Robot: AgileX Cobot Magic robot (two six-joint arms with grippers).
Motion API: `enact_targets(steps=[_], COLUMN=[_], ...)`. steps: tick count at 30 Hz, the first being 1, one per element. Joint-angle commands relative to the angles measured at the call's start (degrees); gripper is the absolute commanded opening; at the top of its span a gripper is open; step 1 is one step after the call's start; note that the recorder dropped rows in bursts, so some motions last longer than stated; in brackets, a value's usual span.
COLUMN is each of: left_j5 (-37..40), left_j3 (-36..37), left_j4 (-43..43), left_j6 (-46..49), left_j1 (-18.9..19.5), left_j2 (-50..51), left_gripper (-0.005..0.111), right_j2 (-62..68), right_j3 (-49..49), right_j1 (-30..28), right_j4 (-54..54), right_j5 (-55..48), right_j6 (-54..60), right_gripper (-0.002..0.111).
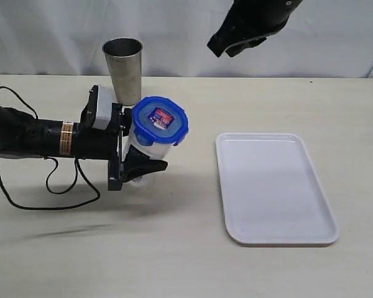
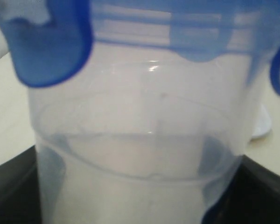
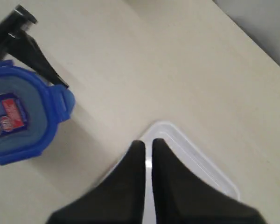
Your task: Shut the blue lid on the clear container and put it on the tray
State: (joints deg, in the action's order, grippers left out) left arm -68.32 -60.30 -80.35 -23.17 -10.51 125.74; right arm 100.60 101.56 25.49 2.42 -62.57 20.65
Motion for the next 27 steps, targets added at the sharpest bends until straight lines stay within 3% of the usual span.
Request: enact_targets(steps=[1, 3, 4, 5, 6, 10, 13, 16, 18, 20, 27], left_j5=[-1.65, 4.17, 14.10, 17.68, 23.95, 36.15, 45.26, 47.06, 46.83, 46.96, 46.08], left_j3=[-0.13, -1.99, -3.56, -4.30, -6.30, -13.39, -17.45, -19.18, -19.32, -19.32, -19.32], left_j4=[3.78, 3.53, 3.40, 3.40, 3.54, 3.54, 3.54, 3.54, 3.54, 3.54, 7.00], left_j6=[-3.79, -6.90, -6.55, -5.18, 1.84, 16.29, 32.62, 52.25, 59.50, 62.51, 60.11], left_j1=[-2.11, -5.36, -8.61, -9.93, -12.95, -20.28, -25.04, -27.46, -27.71, -27.85, -28.34], left_j2=[-1.44, -3.21, -4.67, -4.98, -5.34, -5.34, -5.34, -5.34, -5.34, -5.34, -5.34], left_gripper=[0.000, 0.000, 0.000, 0.000, 0.000, 0.000, 0.000, 0.000, 0.000, 0.000, 0.000], right_j2=[-8.05, -15.95, -21.86, -24.86, -30.24, -46.21, -56.73, -62.85, -65.16, -66.02, -66.02], right_j3=[-7.03, -15.24, -21.30, -24.78, -31.50, -47.12, -56.15, -62.27, -64.77, -66.62, -69.28], right_j1=[-2.58, -3.00, -3.00, -3.00, -3.00, -3.00, -3.00, -3.00, -3.00, -3.00, -3.00], right_j4=[7.49, 9.60, 10.19, 10.19, 10.19, 8.19, 8.03, 8.03, 8.03, 7.56, 7.37], right_j5=[11.02, 18.46, 24.41, 27.47, 32.66, 42.44, 49.07, 53.68, 55.90, 57.36, 60.10], right_j6=[2.69, 2.57, 2.57, 2.57, 2.22, 2.00, 2.00, 2.00, 2.00, 2.25, 1.18], right_gripper=[0.005, 0.005, 0.005, 0.005, 0.005, 0.005, 0.005, 0.005, 0.005, 0.005, 0.005])
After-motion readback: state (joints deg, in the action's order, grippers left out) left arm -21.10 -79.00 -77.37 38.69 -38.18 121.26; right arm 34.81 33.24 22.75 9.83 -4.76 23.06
